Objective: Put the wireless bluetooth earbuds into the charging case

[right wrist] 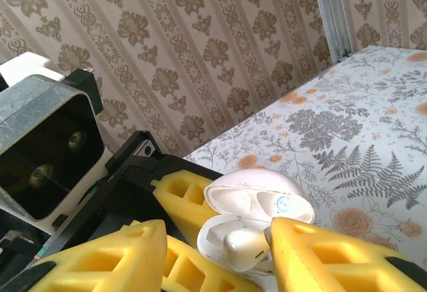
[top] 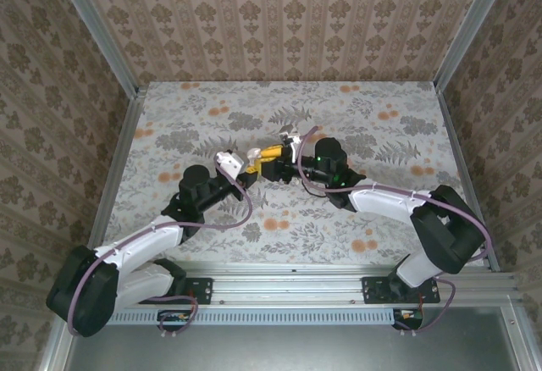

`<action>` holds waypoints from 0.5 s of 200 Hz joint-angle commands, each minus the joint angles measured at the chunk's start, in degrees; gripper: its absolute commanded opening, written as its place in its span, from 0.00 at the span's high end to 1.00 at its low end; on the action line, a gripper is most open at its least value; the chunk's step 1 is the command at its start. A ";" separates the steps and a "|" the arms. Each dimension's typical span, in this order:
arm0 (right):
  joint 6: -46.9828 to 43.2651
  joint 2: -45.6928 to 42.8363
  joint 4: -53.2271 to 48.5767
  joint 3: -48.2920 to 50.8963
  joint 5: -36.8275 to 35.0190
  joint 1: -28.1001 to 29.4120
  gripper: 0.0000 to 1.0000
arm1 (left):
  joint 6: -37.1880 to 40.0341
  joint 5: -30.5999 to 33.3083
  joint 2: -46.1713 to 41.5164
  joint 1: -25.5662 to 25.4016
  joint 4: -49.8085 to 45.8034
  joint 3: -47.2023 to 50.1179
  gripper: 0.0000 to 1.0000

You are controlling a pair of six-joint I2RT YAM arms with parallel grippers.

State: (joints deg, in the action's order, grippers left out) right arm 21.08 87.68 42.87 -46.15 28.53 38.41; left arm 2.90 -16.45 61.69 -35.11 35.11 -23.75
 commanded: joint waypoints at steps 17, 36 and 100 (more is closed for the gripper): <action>0.00 -1.62 -2.61 -0.93 -1.55 0.26 0.51 | 0.98 -0.77 -1.18 0.31 3.30 -2.53 0.95; 0.27 -1.90 -2.54 -0.96 -2.12 0.25 0.50 | 1.06 -0.69 -1.20 0.31 3.21 -2.55 0.95; 0.28 -6.08 -3.71 0.03 -3.33 -0.33 0.47 | 1.50 -0.34 -1.18 0.31 2.82 -2.18 0.95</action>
State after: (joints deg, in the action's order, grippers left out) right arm 21.17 85.08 40.10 -46.15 26.96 38.41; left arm 3.16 -16.47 61.69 -35.11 35.99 -23.94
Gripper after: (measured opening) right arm 0.528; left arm 0.194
